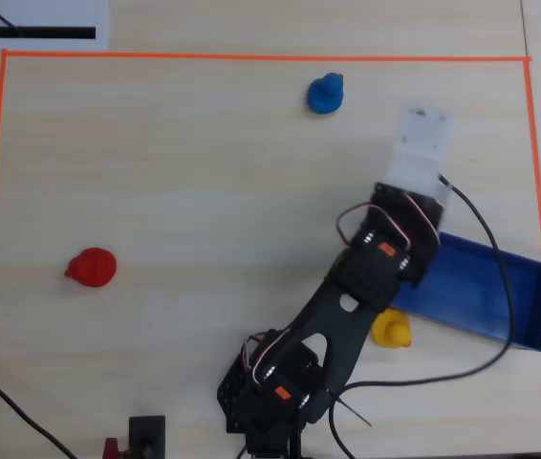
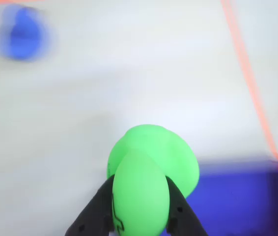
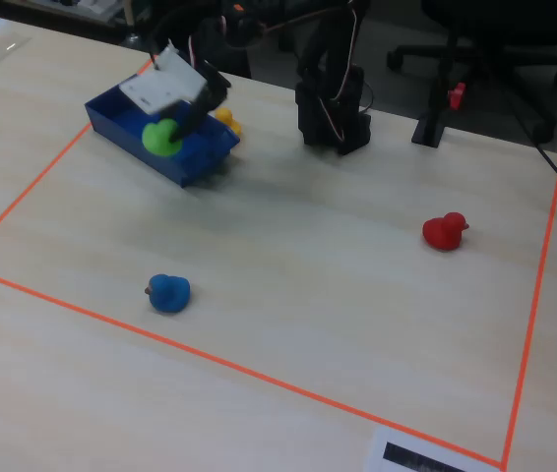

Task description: Grasp green duck and put it into box.

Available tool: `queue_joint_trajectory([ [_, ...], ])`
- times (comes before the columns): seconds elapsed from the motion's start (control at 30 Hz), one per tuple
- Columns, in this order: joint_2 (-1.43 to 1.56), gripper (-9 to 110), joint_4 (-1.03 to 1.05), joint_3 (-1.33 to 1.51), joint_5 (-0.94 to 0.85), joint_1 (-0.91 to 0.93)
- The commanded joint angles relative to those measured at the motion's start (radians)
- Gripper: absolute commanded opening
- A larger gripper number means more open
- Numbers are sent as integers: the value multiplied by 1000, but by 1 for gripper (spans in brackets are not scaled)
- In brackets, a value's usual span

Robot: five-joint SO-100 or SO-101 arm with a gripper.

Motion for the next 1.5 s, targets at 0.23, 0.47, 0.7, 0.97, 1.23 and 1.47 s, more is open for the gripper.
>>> queue_joint_trajectory([
  [0.23, -9, 0, -23, -6, -35, 426],
  [0.47, -77, 0, -163, 57, -35, 448],
  [0.7, -149, 0, -245, 83, -34, 433],
  [0.97, -169, 0, -267, 97, -83, 436],
  [1.23, -184, 15, -270, 107, -129, 457],
  [1.47, -192, 25, -304, 107, -129, 465],
])
